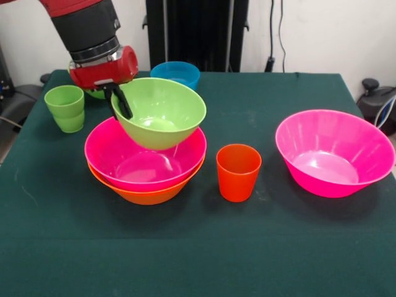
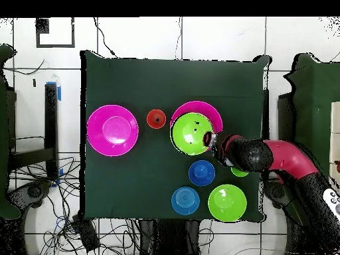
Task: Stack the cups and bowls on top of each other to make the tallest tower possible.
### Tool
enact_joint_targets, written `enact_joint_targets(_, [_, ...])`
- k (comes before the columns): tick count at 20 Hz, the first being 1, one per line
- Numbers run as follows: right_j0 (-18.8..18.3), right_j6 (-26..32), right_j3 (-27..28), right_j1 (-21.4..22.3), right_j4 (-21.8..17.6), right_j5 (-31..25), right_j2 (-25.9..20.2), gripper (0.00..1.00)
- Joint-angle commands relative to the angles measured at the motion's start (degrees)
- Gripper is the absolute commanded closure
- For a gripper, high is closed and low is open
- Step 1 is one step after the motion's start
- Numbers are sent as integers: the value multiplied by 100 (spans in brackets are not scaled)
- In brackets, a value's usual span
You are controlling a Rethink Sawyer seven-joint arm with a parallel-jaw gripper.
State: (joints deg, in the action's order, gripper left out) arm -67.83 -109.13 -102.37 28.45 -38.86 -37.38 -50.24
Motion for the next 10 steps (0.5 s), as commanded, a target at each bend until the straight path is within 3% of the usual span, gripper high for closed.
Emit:
enact_joint_targets(1, [102, 1653, 276, -296, -426, -276, 30, 100])
enact_joint_targets(10, [40, 1871, 453, -433, -463, -339, -7, 100])
